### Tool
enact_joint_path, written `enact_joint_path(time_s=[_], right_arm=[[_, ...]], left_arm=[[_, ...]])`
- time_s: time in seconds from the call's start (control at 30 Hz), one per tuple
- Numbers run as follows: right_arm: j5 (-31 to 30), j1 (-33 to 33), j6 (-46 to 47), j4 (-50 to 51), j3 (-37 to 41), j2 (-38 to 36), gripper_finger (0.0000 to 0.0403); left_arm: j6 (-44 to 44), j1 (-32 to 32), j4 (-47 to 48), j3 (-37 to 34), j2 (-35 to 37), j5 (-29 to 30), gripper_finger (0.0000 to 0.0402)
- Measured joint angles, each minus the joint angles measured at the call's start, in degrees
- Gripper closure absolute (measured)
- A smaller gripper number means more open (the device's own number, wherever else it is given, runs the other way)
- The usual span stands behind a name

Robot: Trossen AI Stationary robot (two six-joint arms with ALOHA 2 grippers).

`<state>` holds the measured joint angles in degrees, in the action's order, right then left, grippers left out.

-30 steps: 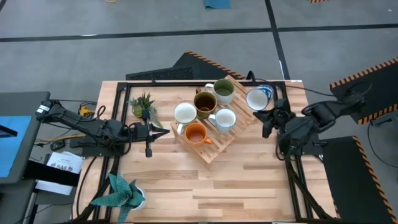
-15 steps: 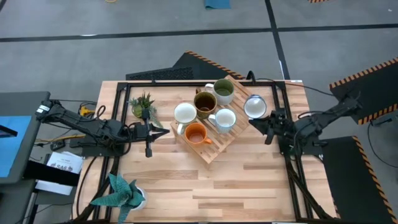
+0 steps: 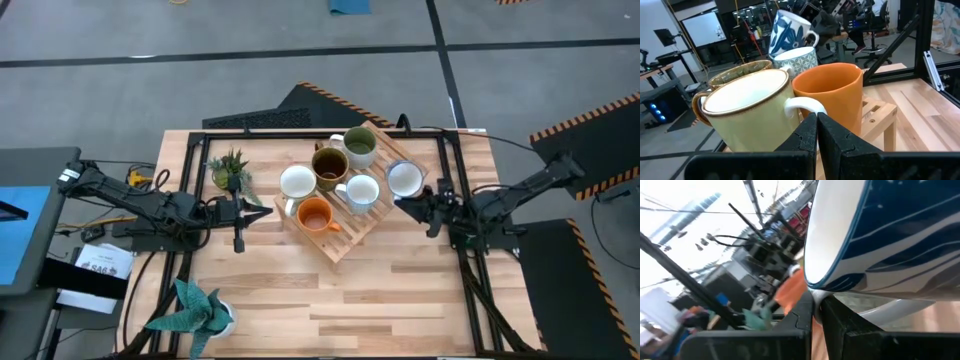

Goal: Place coffee mugs
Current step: Put the blue mug on the shelf

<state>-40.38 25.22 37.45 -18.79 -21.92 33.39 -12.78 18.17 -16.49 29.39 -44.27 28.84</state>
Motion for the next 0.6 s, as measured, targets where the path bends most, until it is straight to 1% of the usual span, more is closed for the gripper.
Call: enact_joint_path(time_s=[0.07, 0.13, 0.23, 0.37, 0.43, 0.5, 0.6], right_arm=[[0.3, 0.6, 1.9, -0.1, -1.0, 0.0, 0.036], [0.4, 1.0, 4.3, -0.1, -2.0, -0.5, 0.035], [-0.2, 0.9, 2.8, -0.4, -3.4, -1.6, 0.0339], [-4.0, -2.2, 1.7, 0.0, -4.0, -2.8, 0.0357], [-4.3, -4.6, 4.1, 1.6, -4.1, -3.9, 0.0362], [-2.8, -6.7, 8.2, 4.0, -4.1, -4.3, 0.0362], [1.7, -8.2, 12.0, 5.3, -4.1, -3.2, 0.0362]], left_arm=[[0.0, 0.0, 0.0, 0.0, 0.0, 0.0, 0.0401], [0.0, 0.0, 0.0, 0.0, 0.0, 0.0, 0.0401], [0.1, 0.0, 0.0, 0.0, 0.0, 0.0, 0.0401], [0.4, 0.0, 0.0, 0.0, 0.0, 0.0, 0.0401], [0.4, 0.0, 0.0, 0.0, 0.0, 0.0, 0.0401], [0.4, 0.0, 0.0, 0.0, 0.0, 0.0, 0.0401], [0.4, 0.0, 0.0, 0.0, 0.0, 0.0, 0.0401]])
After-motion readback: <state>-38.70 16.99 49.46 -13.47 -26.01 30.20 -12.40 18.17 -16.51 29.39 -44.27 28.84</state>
